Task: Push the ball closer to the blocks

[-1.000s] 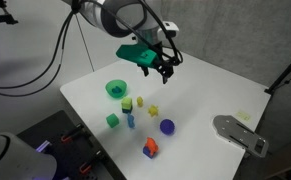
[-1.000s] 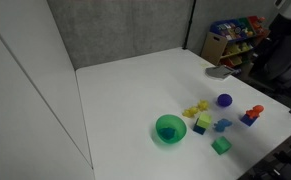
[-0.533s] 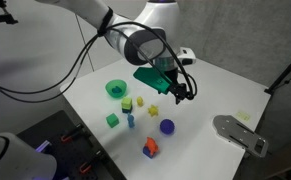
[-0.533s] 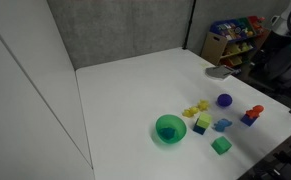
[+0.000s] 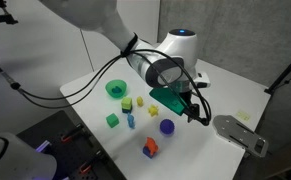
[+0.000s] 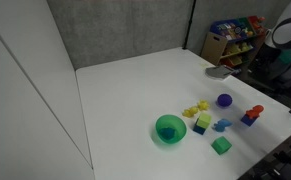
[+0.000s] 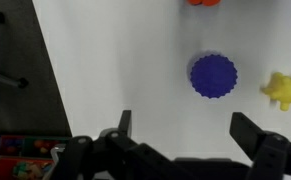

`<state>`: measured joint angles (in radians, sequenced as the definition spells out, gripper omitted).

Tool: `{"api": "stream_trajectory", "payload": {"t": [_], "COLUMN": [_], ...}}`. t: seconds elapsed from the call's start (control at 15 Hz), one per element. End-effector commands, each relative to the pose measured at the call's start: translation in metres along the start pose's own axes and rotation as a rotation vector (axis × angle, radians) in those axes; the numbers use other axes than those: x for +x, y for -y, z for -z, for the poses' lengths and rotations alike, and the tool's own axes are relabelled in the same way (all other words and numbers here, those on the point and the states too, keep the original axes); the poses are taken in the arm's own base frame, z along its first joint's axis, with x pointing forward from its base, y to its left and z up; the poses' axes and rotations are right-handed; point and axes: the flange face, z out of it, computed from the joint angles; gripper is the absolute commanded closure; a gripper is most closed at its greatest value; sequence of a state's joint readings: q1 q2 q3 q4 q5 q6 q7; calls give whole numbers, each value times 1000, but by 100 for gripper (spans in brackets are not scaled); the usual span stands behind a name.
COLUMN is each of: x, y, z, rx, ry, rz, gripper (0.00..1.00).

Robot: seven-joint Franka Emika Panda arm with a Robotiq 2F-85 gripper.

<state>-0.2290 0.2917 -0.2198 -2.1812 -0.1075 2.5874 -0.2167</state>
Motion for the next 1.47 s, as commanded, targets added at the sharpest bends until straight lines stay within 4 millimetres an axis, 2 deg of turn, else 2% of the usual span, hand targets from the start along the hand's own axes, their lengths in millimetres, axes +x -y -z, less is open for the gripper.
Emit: {"api": "stream_trajectory", "payload": {"t": [0.0,0.33,0.73,1.13,1.4], "x": [24,49,72,81,82], "y": [-9,-4,15,36,36], "z": [-32,-85,-136,-161,-172], "rx": [-27,-44,-47,-63,-86], "ry": [6,38,57,47,34], "rz": [-20,-13,12,63,74], "gripper": [0,0,0,0,0]}}
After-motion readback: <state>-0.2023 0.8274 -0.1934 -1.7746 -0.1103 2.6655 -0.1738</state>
